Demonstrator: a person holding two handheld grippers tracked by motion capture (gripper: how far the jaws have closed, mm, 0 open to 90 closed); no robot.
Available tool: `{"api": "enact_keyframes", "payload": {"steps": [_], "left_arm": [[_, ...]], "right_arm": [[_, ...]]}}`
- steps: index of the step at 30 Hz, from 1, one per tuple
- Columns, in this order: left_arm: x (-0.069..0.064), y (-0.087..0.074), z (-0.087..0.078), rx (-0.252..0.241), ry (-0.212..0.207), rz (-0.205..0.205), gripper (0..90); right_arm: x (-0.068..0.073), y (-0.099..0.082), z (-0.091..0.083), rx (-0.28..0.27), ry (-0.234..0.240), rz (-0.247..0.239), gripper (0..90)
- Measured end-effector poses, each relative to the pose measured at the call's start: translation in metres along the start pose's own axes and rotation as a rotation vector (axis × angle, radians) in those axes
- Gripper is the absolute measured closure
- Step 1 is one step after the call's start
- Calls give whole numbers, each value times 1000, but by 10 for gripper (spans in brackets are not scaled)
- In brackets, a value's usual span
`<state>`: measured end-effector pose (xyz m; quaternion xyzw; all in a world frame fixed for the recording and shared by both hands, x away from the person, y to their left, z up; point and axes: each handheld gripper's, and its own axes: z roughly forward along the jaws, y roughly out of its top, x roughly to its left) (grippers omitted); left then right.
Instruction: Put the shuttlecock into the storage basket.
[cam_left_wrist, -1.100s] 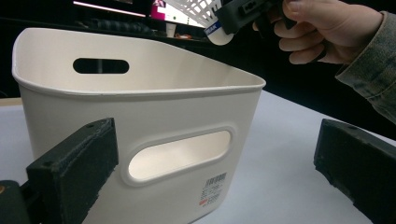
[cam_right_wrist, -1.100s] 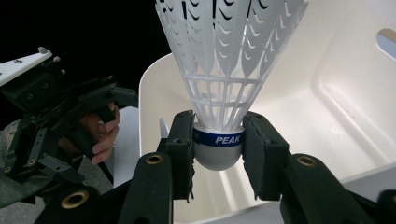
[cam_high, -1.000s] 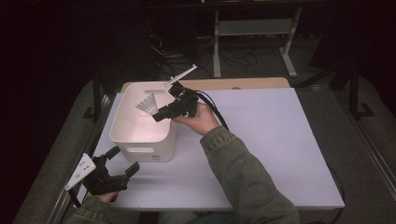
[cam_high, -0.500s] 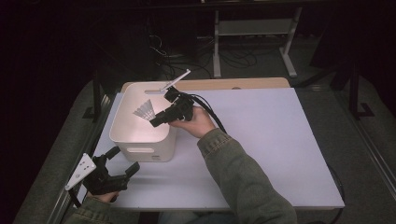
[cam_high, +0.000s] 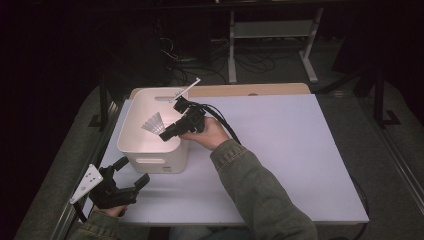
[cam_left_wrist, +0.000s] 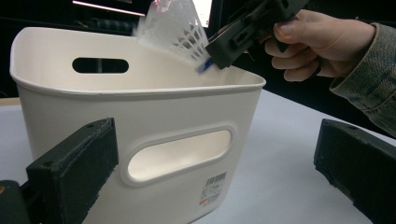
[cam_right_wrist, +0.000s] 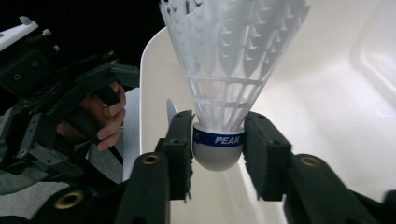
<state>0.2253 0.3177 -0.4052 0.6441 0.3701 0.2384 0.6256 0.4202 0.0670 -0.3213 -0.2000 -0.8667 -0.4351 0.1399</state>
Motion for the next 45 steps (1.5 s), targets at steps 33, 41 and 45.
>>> {"api": "enact_keyframes", "payload": {"steps": [33, 41, 45], "left_arm": [[-1, 0, 0, 0, 2, -5, 0], [0, 0, 0, -4, 0, 7, 0], [0, 0, 1, -9, -2, 3, 0]], "right_arm": [[4, -12, -43, -169, -82, -38, 0], [2, -20, -53, -185, -100, -34, 0], [0, -26, -60, -199, -107, -31, 0]]}}
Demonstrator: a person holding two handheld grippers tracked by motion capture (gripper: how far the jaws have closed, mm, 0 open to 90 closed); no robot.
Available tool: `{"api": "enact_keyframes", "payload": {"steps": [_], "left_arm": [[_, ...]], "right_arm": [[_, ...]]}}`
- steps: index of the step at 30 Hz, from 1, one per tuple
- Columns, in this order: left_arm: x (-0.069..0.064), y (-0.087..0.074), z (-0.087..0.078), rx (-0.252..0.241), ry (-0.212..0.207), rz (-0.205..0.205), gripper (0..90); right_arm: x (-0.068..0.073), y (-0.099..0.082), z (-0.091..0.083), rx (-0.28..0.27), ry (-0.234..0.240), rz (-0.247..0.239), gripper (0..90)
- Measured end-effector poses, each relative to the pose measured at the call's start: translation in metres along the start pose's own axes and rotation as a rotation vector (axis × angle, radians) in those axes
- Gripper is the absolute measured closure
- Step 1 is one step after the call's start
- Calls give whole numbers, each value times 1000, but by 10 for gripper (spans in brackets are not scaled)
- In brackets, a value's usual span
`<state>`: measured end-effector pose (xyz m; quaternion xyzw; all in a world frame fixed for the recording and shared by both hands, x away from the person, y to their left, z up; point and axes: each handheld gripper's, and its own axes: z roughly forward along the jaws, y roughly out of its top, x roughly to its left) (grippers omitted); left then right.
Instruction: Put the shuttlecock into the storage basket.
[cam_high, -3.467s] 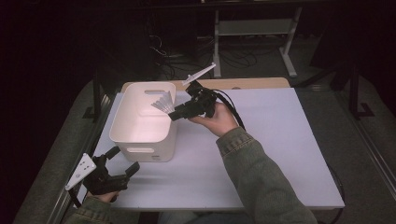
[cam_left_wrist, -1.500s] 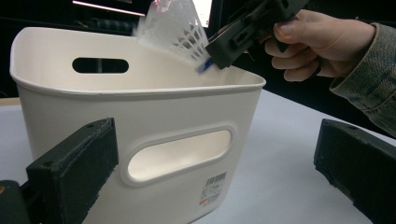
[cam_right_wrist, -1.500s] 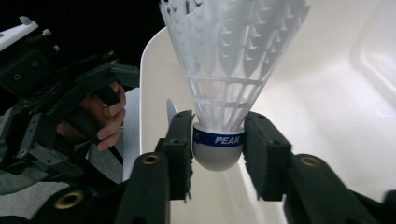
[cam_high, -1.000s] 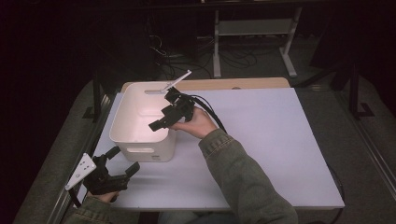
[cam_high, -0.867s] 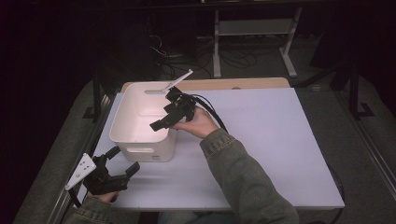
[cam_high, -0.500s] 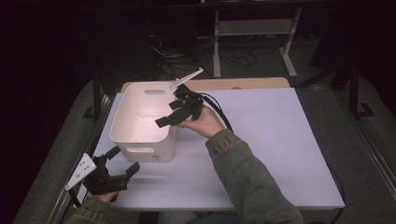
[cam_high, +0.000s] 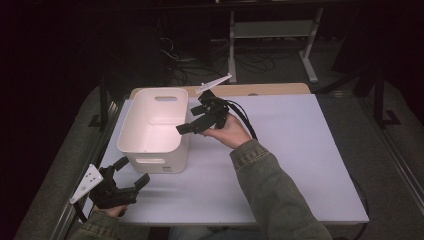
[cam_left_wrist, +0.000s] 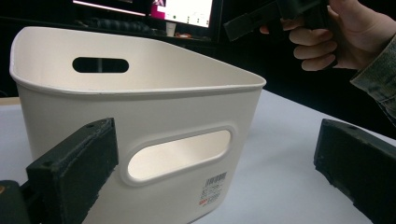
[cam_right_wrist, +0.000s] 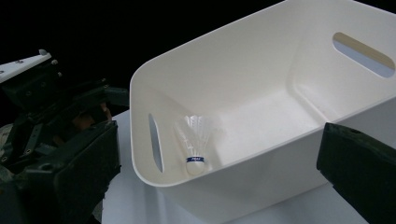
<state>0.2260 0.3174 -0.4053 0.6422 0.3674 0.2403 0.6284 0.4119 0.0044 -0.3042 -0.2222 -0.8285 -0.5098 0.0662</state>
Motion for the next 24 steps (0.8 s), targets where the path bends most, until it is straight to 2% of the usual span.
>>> {"api": "enact_keyframes", "payload": {"steps": [2, 7, 12, 15, 18, 21, 24], "left_arm": [[0, 0, 0, -2, -2, 4, 0], [0, 0, 0, 2, 0, 7, 0], [0, 0, 0, 0, -2, 5, 0], [0, 0, 1, -2, -3, 5, 0], [0, 0, 1, -1, -3, 7, 0], [-1, 0, 1, 1, -1, 0, 0], [0, 0, 1, 5, -2, 6, 0]], "right_arm": [[-1, -3, -4, -13, -3, 4, 0], [0, -12, -11, -2, -13, 0, 0], [-2, -20, -19, -24, -18, -10, 0], [-5, -26, -23, -26, -22, 1, 0], [-9, -33, -29, -49, -25, 11, 0], [-12, -38, -35, -89, 1, 30, 0], [-14, -41, -39, -96, -13, 37, 0]]}}
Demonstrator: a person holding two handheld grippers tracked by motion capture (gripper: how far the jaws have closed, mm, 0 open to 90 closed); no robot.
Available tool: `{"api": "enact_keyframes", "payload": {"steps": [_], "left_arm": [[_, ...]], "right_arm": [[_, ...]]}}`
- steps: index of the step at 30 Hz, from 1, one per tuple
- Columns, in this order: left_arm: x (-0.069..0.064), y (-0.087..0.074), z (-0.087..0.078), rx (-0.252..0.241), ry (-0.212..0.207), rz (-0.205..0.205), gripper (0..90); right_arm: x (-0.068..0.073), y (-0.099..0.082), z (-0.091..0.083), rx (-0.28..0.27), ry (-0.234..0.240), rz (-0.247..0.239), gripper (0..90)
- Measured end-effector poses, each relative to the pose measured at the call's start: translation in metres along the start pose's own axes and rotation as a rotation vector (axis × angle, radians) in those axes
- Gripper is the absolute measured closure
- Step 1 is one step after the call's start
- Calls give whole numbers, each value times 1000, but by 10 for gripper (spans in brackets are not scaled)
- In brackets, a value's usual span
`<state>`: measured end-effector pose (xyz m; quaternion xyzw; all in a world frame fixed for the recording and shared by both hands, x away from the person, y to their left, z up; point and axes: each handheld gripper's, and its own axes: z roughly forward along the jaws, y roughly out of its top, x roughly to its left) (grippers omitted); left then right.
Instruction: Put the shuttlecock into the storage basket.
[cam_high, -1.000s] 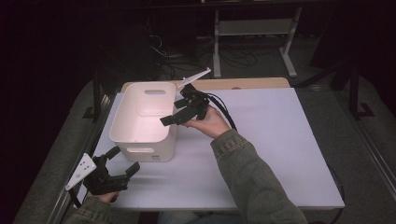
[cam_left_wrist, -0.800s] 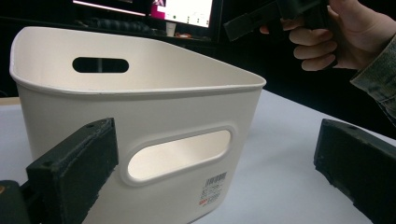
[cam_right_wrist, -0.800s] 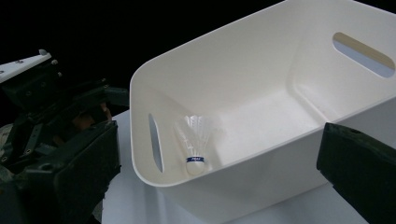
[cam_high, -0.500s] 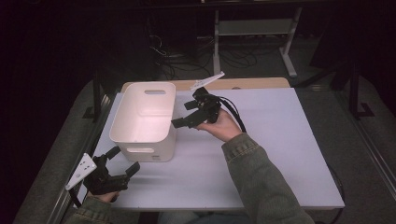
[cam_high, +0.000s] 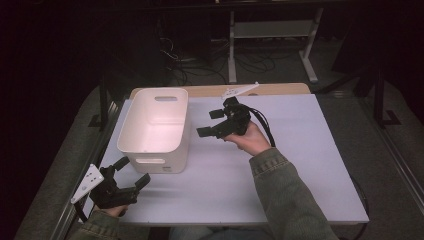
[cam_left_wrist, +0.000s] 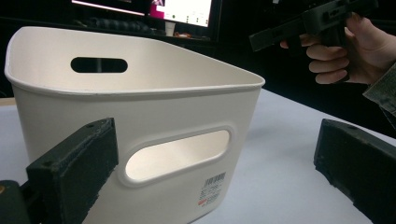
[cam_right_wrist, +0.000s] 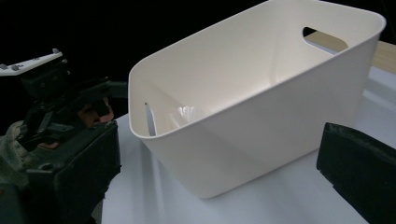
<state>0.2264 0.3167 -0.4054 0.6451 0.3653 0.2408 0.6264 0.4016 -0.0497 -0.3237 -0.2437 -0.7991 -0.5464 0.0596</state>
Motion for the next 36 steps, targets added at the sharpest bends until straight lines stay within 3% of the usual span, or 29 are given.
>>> {"api": "enact_keyframes", "payload": {"steps": [13, 18, 36], "left_arm": [[-1, 0, 0, 5, 4, -3, 0], [-1, 0, 0, 3, 5, -4, 0], [0, 0, 0, 6, 5, 1, 0]], "right_arm": [[-11, -23, -26, -32, -26, 20, 0], [-12, -32, -34, -27, -79, 6, 0], [-14, -57, -66, -58, -142, 19, 0]]}}
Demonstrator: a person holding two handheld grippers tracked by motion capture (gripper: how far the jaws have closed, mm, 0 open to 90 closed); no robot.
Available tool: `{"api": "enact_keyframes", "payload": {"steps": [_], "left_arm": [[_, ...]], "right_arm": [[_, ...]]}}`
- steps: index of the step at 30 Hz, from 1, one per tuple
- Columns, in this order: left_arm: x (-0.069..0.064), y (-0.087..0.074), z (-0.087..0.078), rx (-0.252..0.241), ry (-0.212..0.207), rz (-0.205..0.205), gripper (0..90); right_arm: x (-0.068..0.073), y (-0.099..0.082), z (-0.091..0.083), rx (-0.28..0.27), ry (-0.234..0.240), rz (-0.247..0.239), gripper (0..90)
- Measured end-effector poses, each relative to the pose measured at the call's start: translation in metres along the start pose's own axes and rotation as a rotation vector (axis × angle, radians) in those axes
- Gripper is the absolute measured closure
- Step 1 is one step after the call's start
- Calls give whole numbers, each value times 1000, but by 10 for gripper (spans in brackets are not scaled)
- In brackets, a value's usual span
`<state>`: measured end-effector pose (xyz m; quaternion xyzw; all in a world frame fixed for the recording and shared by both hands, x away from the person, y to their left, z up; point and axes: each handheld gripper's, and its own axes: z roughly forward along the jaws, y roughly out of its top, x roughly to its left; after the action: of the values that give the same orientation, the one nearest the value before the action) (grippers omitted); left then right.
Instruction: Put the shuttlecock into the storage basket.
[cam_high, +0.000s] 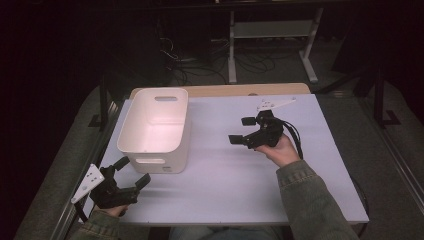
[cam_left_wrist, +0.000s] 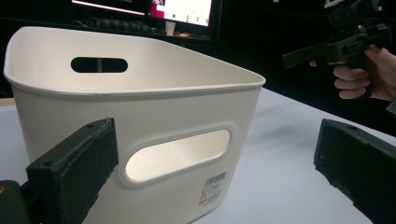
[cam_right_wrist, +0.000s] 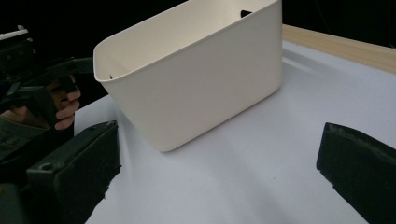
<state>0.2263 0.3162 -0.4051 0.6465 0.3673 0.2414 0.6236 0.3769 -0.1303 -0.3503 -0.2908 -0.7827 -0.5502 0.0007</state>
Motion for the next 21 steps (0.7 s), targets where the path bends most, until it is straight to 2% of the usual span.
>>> {"api": "enact_keyframes", "payload": {"steps": [10, 18, 21], "left_arm": [[0, 0, 0, 0, -1, 2, 0], [0, 0, 0, 0, 1, 0, 0], [0, 0, 0, 1, 3, 2, 0]], "right_arm": [[-1, -15, -11, -25, -22, -9, 0], [-5, -24, -23, -61, -36, 14, 0], [-6, -29, -27, -70, -50, 8, 0]]}}
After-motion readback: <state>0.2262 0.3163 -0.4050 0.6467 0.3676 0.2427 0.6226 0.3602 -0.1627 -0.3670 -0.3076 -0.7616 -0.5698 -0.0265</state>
